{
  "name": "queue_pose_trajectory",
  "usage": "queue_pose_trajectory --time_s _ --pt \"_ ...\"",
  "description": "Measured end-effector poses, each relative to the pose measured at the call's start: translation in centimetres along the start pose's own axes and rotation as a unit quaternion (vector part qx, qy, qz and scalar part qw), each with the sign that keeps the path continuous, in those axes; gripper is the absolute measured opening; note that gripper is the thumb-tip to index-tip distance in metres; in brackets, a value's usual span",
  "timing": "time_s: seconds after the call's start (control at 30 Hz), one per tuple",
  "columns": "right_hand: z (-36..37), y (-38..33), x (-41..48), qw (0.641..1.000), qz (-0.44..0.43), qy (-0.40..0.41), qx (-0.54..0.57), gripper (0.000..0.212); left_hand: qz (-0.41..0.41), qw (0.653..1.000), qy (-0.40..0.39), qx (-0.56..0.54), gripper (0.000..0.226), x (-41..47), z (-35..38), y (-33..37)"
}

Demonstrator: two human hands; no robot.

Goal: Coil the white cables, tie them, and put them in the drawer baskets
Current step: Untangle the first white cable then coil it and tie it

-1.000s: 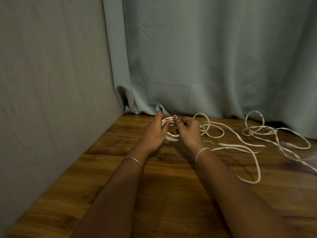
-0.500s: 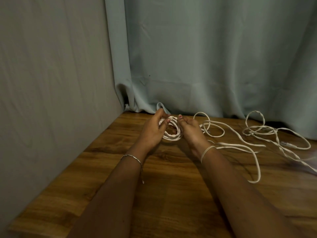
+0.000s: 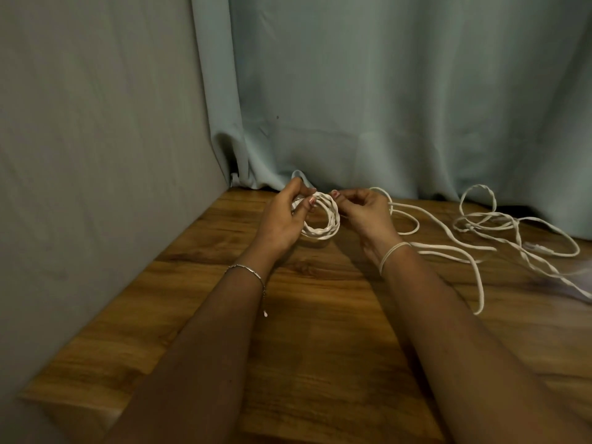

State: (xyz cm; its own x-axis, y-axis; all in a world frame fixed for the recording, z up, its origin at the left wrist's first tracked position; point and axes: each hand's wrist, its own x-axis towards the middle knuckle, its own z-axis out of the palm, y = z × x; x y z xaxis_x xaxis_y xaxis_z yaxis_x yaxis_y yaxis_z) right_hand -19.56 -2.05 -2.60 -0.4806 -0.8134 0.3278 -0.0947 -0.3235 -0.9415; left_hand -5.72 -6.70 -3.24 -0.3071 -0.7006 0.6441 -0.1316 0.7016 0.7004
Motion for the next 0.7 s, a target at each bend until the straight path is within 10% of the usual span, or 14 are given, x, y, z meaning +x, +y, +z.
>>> queue_pose_trajectory --time_s 0.7 --pt "-0.6 -2.8 -0.4 0.981 -0.124 -0.017 -0.146 0.019 -0.033 0.993 0.028 -0.11 0.012 0.2 0.6 1.2"
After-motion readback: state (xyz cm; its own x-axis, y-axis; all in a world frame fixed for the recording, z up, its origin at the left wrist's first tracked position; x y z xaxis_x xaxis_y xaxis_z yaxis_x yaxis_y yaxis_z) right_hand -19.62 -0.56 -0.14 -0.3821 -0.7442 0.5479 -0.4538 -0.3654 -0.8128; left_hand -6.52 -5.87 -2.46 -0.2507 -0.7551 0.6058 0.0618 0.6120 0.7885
